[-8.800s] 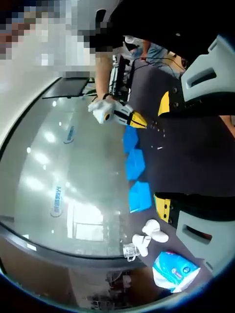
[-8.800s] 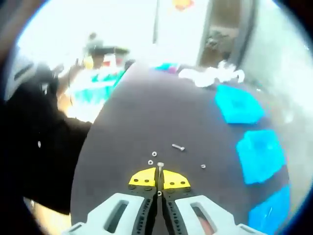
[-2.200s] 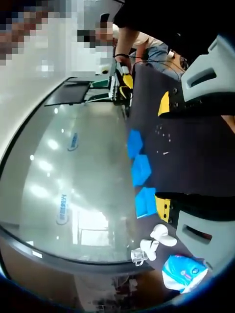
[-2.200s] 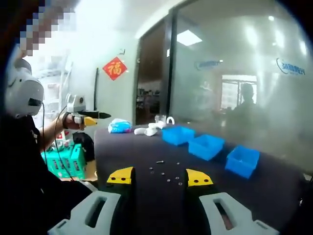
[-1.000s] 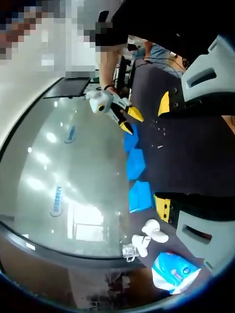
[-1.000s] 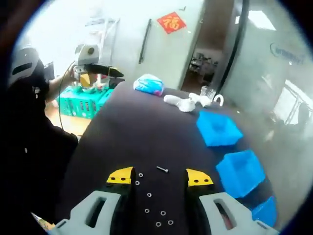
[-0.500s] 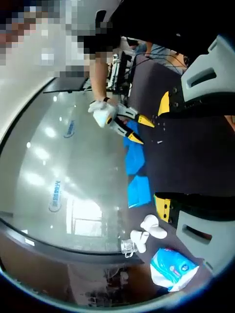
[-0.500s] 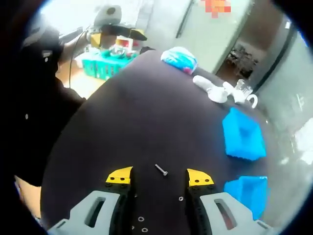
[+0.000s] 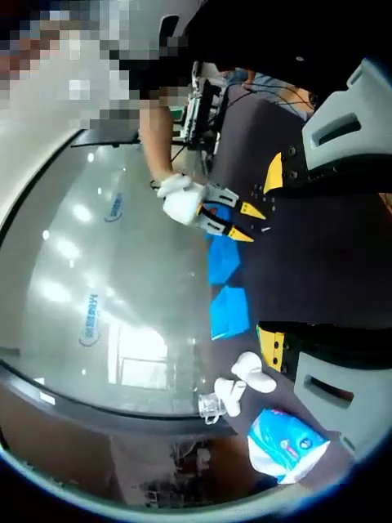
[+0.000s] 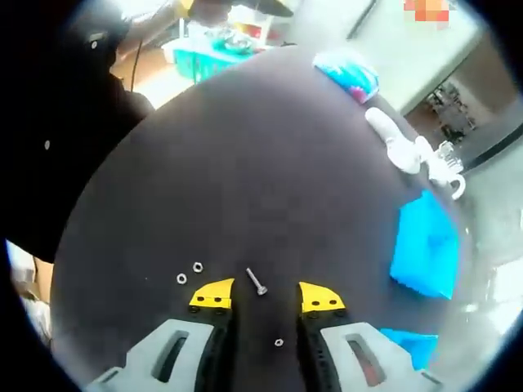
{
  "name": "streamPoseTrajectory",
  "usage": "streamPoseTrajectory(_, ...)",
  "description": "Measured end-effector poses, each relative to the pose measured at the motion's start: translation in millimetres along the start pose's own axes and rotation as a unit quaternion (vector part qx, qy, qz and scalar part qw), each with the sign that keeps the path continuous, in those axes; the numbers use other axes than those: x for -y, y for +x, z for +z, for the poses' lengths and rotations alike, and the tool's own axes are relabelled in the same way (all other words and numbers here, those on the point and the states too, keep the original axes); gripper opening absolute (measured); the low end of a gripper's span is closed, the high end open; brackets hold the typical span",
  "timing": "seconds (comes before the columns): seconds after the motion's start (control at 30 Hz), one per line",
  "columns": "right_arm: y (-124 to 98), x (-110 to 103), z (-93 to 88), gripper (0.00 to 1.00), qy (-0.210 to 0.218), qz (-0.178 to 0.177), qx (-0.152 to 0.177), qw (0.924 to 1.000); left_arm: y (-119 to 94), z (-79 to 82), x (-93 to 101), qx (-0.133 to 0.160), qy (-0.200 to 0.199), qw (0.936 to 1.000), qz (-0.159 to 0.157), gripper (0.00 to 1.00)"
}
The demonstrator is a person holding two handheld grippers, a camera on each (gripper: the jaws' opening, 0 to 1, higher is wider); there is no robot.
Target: Sort the screws, nuts, and washers into the corresponding bins
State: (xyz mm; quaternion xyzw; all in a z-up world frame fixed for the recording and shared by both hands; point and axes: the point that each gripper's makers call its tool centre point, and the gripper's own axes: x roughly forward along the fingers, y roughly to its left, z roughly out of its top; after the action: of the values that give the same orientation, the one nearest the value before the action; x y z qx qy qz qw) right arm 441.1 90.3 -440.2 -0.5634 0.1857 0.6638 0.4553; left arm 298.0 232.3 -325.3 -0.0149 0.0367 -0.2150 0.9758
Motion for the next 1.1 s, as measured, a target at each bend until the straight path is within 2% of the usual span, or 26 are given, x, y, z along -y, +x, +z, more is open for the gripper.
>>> streamPoseTrajectory(0.37, 15.3, -3.6, -0.5, 0.15, -0.013, 0.057, -0.032, 0.9977, 0.4, -3.3, -9.5, -0.001, -0.008, 0.9999, 0.011, 0.6)
streamPoseTrajectory(0.5, 17.5, -15.4, -4.7, 0.05, 0.033, 0.103, -0.042, 0.9933, 1.1, -4.8, -12.6, -0.002, -0.01, 0.9998, 0.014, 0.6)
streamPoseTrajectory(0.63, 17.7, -13.1, -6.8, 0.03, 0.055, 0.106, -0.042, 0.992, 1.1, -4.8, -13.8, 0.001, -0.013, 0.9998, 0.016, 0.6)
streamPoseTrajectory(0.9, 12.1, -23.1, -7.3, 0.0, 0.076, 0.105, -0.046, 0.9905, 0.5, -5.7, -13.0, 0.003, -0.016, 0.9998, 0.015, 0.6)
streamPoseTrajectory(1.0, 5.9, -31.5, -7.9, 0.0, 0.093, 0.108, -0.039, 0.9891, 0.8, -4.7, -11.6, 0.006, -0.016, 0.9998, 0.012, 0.6)
streamPoseTrajectory(1.1, -2.2, -34.9, -9.3, 0.0, 0.111, 0.097, -0.028, 0.9887, 2.0, -3.7, -10.7, 0.008, -0.016, 0.9998, 0.009, 0.6)
